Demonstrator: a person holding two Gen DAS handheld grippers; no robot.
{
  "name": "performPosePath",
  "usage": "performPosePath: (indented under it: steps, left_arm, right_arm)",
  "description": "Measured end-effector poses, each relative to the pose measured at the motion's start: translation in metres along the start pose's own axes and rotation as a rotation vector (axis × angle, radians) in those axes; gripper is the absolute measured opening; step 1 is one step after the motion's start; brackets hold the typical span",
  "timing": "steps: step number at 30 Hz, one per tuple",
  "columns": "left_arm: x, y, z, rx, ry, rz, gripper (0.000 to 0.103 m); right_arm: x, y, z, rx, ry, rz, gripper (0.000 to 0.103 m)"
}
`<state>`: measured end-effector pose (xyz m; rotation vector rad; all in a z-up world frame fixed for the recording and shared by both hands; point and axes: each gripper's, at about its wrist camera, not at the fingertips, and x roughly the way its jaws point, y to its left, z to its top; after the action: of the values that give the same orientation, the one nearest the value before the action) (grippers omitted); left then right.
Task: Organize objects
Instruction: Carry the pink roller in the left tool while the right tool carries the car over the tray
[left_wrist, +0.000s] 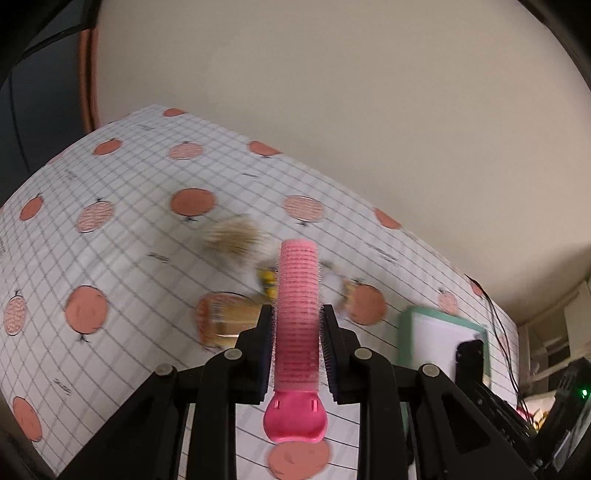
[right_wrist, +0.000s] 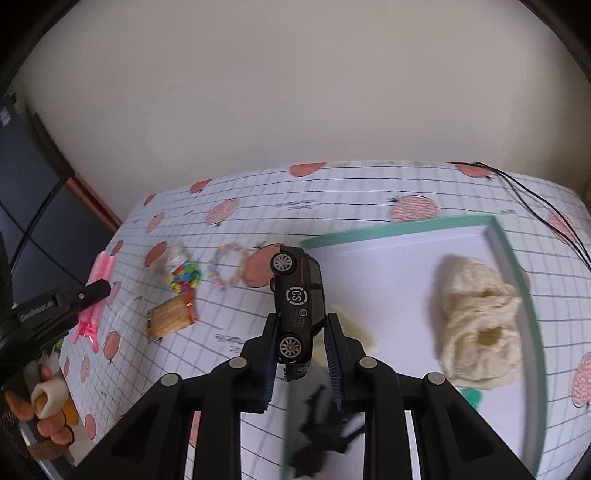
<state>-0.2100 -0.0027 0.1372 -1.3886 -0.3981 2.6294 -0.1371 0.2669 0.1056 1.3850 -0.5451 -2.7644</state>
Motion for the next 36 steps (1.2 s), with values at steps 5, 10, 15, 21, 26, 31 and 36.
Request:
performPosePath:
  steps: [5,10,15,21,26,31,36]
  left_arm:
    - [-0.003,-0.045,-0.013,0.068,0.009,-0.054,0.025]
    - [0.000,-0.078,-0.027,0.105,0.029,-0.103,0.025]
    - [0.007,-0.109,-0.041,0.145,0.060,-0.144,0.025]
    - [0.018,-0.137,-0.060,0.166,0.122,-0.204,0.025]
    - [0.027,-0.158,-0.077,0.205,0.154,-0.218,0.025]
    - [0.038,-0.174,-0.092,0.236,0.183,-0.207,0.025]
    - [0.051,-0.185,-0.106,0.252,0.221,-0.197,0.025]
  right_arm:
    - [-0.010,-0.026,0.000,0.000,-0.009,-0.040,0.025]
    - [-0.018,-0.052,-0.002,0.008,-0.007,-0.082,0.025]
    - [-0.027,-0.066,-0.004,-0.003,-0.005,-0.108,0.025]
    - [-0.038,-0.085,-0.004,0.040,0.001,-0.100,0.025]
    - [-0.042,-0.099,-0.005,0.054,0.037,-0.117,0.025]
    - [-0.039,-0.116,-0.012,0.079,0.107,-0.155,0.025]
    - [-0.033,-0.136,-0.020,0.106,0.171,-0.204,0.025]
